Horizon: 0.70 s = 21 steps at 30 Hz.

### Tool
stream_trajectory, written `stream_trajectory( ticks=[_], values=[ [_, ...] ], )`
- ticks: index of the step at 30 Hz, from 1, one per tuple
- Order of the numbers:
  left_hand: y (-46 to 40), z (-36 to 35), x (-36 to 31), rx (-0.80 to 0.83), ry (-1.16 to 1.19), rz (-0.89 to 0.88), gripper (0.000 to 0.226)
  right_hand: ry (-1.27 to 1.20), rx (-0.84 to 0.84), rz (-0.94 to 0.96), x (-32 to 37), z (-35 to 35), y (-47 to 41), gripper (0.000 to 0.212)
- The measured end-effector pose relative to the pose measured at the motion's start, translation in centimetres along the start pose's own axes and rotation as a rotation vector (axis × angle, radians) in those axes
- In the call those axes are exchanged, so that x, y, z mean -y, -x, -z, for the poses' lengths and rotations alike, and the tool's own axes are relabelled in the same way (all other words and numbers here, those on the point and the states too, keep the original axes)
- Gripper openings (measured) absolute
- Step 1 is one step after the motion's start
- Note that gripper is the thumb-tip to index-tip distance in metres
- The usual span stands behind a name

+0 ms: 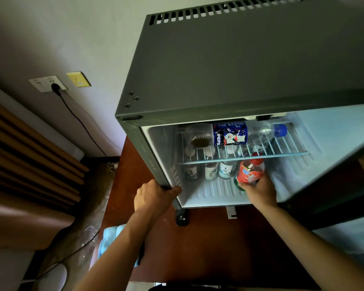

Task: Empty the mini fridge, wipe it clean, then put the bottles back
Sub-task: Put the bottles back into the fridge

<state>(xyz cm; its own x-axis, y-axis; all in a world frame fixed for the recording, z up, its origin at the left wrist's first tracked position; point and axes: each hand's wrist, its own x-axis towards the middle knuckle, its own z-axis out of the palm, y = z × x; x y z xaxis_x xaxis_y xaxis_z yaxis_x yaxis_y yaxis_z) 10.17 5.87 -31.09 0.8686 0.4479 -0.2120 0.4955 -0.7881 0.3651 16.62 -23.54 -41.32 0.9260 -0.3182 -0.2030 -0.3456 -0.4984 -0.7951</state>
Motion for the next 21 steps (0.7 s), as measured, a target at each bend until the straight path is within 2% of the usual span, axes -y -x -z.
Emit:
stream_trajectory(
  ticks=[14,21],
  values=[
    [-0.2,-0.1,0.2,0.019,-0.026,-0.020,0.058,0.039,0.039,-0.030,1.3,-0.5,-3.4,0.070],
    [-0.2,-0.1,0.2,0.019,-0.021,-0.019,0.059,0.074,0.050,-0.014,2.4,-0.4,-3.9,0.047]
  ],
)
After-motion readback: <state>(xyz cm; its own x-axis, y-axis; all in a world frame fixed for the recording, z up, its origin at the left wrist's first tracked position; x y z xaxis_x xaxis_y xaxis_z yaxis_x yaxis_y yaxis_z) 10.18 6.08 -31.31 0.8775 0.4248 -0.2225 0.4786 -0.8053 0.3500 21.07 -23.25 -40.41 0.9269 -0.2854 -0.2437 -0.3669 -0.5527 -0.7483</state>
